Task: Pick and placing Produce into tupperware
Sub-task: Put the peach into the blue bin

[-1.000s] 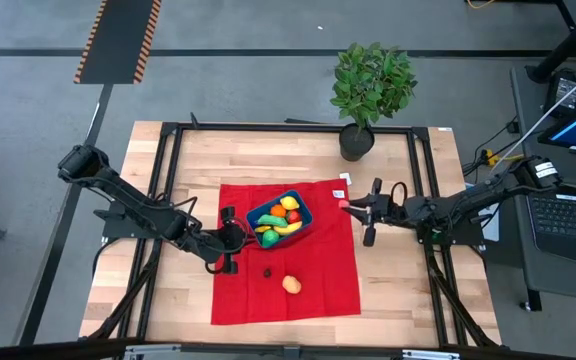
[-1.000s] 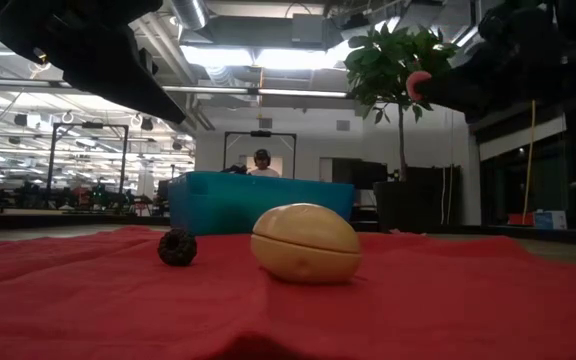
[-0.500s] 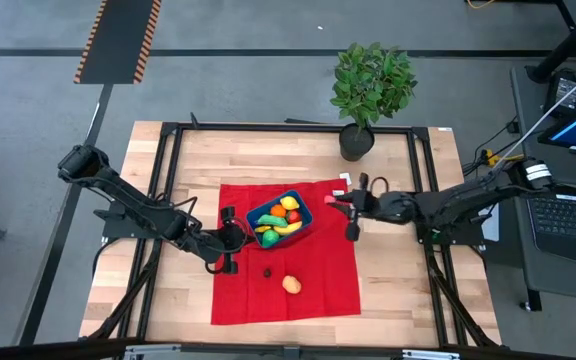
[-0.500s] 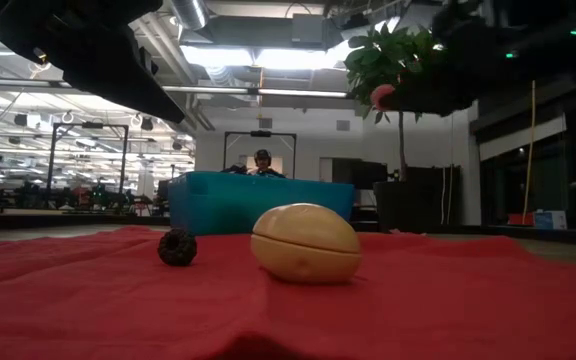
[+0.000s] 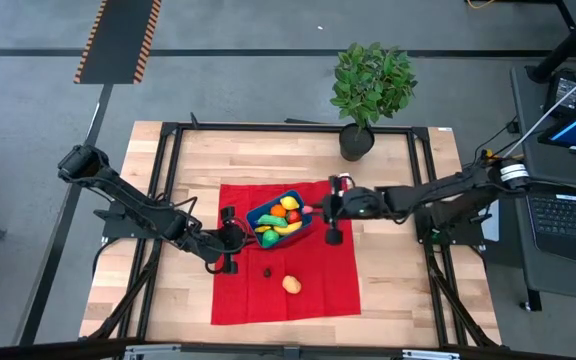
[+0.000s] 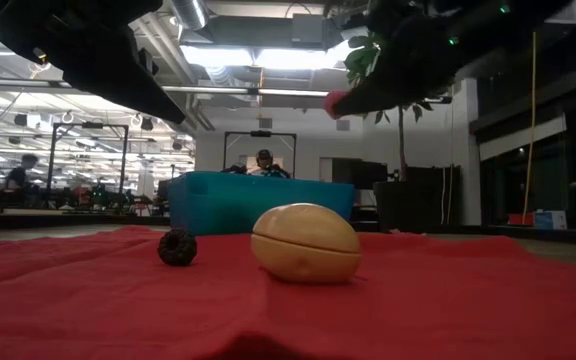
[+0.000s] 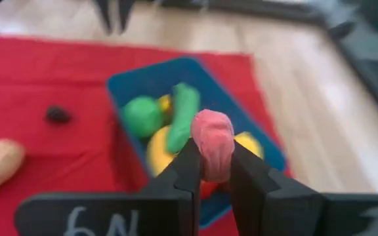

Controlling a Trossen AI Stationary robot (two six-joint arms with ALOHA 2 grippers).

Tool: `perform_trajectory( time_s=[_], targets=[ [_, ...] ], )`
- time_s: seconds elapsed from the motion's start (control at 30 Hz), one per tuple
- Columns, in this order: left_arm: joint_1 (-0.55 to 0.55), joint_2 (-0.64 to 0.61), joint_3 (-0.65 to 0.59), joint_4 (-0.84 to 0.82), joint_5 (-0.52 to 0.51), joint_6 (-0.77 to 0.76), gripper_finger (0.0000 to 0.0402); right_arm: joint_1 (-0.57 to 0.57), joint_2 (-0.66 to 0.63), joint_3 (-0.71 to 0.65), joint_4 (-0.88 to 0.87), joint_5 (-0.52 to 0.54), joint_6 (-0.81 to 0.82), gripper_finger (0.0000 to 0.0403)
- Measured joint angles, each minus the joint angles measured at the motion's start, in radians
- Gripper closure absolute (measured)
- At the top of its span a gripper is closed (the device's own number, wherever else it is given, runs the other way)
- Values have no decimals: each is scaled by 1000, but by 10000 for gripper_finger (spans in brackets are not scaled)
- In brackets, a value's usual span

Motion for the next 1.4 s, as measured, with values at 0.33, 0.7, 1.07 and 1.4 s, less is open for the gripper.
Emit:
perform_trajectory(
  time_s=[0.33, 0.7, 1.07, 1.4],
  targets=[
    [0, 0, -36, 3, 0, -8, 344, 0, 148, 259, -380, -102, -16, 349],
    [-1, 0, -45, 18, 0, -9, 345, -59, 332, 513, -648, -200, -74, 349],
    [-1, 0, -46, 22, 0, -8, 374, -98, 499, 713, -890, -206, -100, 348],
    [-1, 0, -46, 21, 0, -8, 395, -98, 528, 715, -951, -206, -89, 340]
  ],
)
